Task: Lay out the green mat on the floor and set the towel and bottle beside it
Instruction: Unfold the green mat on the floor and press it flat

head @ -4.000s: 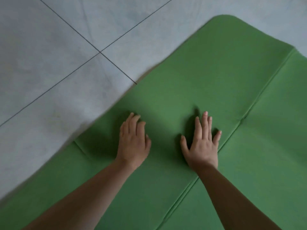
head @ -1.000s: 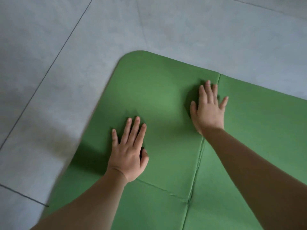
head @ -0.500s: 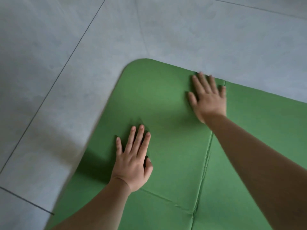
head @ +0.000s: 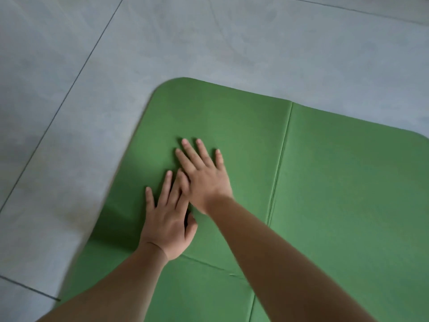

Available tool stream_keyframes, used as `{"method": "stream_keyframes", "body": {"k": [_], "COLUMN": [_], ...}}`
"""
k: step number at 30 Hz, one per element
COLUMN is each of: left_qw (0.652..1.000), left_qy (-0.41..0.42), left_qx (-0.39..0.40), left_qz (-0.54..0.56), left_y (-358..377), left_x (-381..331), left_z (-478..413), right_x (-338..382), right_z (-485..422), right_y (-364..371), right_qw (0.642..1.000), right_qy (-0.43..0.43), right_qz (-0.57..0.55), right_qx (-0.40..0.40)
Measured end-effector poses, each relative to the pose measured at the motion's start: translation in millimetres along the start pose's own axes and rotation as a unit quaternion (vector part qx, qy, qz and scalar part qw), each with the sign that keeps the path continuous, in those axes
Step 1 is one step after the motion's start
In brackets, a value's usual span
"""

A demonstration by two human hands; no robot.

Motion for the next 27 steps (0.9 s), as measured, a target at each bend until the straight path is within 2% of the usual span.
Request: {"method": "stream_keyframes", "body": {"k": [4, 9, 11, 14, 16, 19, 21, 23, 25, 27], "left_qw": [1.000, 1.000, 1.000, 1.000, 1.000, 1.000, 1.000, 0.999, 0.999, 0.998], "left_qy": [0.002, 0.002, -0.003, -0.004, -0.002, 0.000, -0.006, -0.005, 0.002, 0.004], "left_qx": [-0.018, -0.022, -0.020, -0.021, -0.019, -0.014, -0.009, -0.025, -0.037, -0.047], "left_qz": [0.010, 0.012, 0.018, 0.022, 0.021, 0.015, 0.004, 0.019, 0.032, 0.040], "left_y": [-3, -2, 0, 2, 3, 5, 8, 6, 3, 1], "left_x": [0, 1, 2, 3, 3, 3, 4, 4, 2, 2], "left_z": [2, 3, 3, 3, 3, 2, 3, 3, 3, 3], "right_x": [-74, -183, -196, -171, -120, -16, 19, 15, -9, -43], "right_z": [14, 70, 81, 74, 60, 53, 67, 84, 99, 115], "right_y": [-10, -30, -32, -34, -31, -10, 10, 25, 29, 27], "right_qw": [0.997, 0.973, 0.963, 0.940, 0.949, 0.987, 0.992, 0.995, 0.998, 0.995], "right_qy": [0.032, 0.215, 0.259, 0.339, 0.311, 0.128, 0.069, 0.058, 0.054, 0.099], "right_qz": [0.049, 0.038, 0.048, 0.014, -0.011, -0.062, -0.098, -0.082, -0.030, 0.001], "right_qx": [-0.051, -0.076, -0.050, -0.041, -0.055, -0.069, -0.029, -0.003, -0.012, -0.030]}}
Point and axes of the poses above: each hand's wrist, its own z-axis away from the middle knuckle, its own y-axis out of the palm, x = y × z, the point moved 5 cm from there along -z, towards the middle knuckle, and after that the axes turned 2 degrees about z, right-handed, at the moved point
